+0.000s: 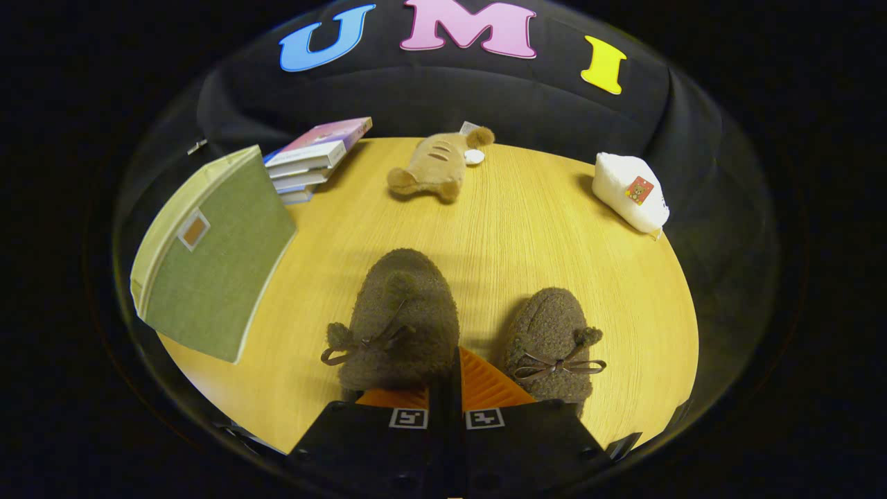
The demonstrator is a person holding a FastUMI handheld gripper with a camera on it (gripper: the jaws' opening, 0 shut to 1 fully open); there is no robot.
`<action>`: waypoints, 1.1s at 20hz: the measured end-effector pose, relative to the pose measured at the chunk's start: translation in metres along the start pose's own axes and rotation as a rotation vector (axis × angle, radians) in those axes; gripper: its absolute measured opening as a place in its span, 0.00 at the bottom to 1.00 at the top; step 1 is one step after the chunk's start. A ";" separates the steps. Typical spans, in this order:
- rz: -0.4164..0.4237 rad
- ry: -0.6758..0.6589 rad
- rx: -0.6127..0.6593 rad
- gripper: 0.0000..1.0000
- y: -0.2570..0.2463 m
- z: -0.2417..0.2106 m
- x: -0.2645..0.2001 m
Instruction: Open the storage box then place both shoes into the box .Put the left shoe in first, then the right shoe, with the right side of both shoes facing outward in a uniform manner.
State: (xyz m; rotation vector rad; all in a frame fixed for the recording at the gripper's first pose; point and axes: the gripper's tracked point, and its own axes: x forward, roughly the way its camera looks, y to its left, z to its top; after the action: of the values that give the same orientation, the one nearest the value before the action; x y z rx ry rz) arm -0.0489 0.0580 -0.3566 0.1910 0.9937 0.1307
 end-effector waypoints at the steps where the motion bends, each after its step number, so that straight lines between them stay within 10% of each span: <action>1: 0.012 -0.015 0.012 0.05 0.005 0.009 -0.011; 12: 0.195 -0.176 0.082 0.05 0.127 0.152 -0.110; 22: 0.218 -0.084 0.280 0.05 0.275 0.179 -0.059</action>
State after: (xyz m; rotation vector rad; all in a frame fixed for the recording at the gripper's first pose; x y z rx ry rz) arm 0.0641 0.2970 -0.1528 0.5577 0.9033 0.1811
